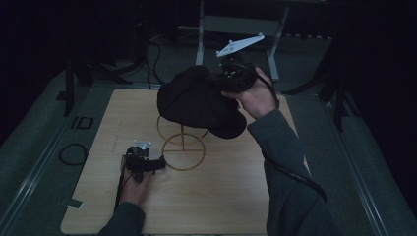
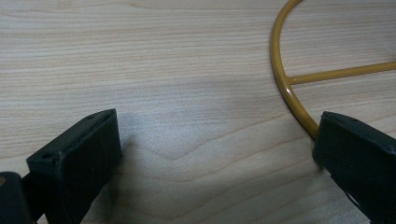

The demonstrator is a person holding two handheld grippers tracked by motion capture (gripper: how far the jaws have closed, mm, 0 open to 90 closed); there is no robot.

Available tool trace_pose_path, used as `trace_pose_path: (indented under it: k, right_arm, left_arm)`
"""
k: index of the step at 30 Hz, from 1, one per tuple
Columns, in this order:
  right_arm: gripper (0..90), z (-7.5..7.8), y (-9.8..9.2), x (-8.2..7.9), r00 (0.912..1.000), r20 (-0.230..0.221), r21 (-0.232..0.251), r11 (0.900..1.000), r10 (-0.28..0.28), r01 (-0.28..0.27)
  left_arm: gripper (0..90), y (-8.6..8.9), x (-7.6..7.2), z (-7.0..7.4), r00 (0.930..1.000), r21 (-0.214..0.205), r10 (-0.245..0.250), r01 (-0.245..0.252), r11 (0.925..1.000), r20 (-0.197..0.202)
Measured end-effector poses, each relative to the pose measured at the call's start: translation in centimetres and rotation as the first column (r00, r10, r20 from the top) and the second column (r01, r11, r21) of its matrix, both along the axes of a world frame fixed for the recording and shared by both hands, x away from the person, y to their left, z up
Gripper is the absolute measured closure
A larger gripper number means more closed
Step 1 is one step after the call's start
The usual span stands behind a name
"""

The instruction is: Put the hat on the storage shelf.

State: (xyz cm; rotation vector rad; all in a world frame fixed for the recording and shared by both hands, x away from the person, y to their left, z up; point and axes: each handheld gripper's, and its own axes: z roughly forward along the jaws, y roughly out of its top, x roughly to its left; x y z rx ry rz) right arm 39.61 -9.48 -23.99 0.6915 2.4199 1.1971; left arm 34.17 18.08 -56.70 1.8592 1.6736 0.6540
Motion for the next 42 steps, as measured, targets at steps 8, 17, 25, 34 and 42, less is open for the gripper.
trace_pose_path:
  k: [8, 17, 25, 34, 42]
  right_arm:
    - [85.7, -1.5, 2.4, 0.2, 0.9994, -0.010, -0.034, 0.9989, 0.033, -0.033]
    - [85.1, -3.0, 4.2, 0.2, 0.9978, -0.028, -0.055, 0.9966, 0.060, -0.061]
    - [83.7, -4.6, 5.3, 0.4, 0.9962, -0.048, -0.094, 0.9926, 0.073, -0.077]
    - [79.8, -5.4, 5.8, 0.1, 0.9922, -0.066, -0.121, 0.9862, 0.105, -0.113]
    - [65.0, -5.5, 6.0, -0.3, 0.9828, -0.092, -0.118, 0.9783, 0.160, -0.170]
  left_arm:
    - [0.7, 0.0, 0.0, 0.0, 1.0000, 0.000, 0.000, 0.000, 1.0000, 0.000]
    - [0.7, 0.0, 0.0, 0.0, 1.0000, 0.000, 0.001, -0.001, 1.0000, 0.001]
    - [0.7, 0.0, 0.0, 0.0, 1.0000, 0.002, -0.001, 0.001, 1.0000, -0.001]
    - [0.7, 0.0, 0.0, 0.0, 1.0000, 0.002, -0.002, 0.002, 1.0000, -0.001]
    - [0.7, 0.0, 0.0, 0.0, 1.0000, 0.001, -0.002, 0.002, 1.0000, -0.001]
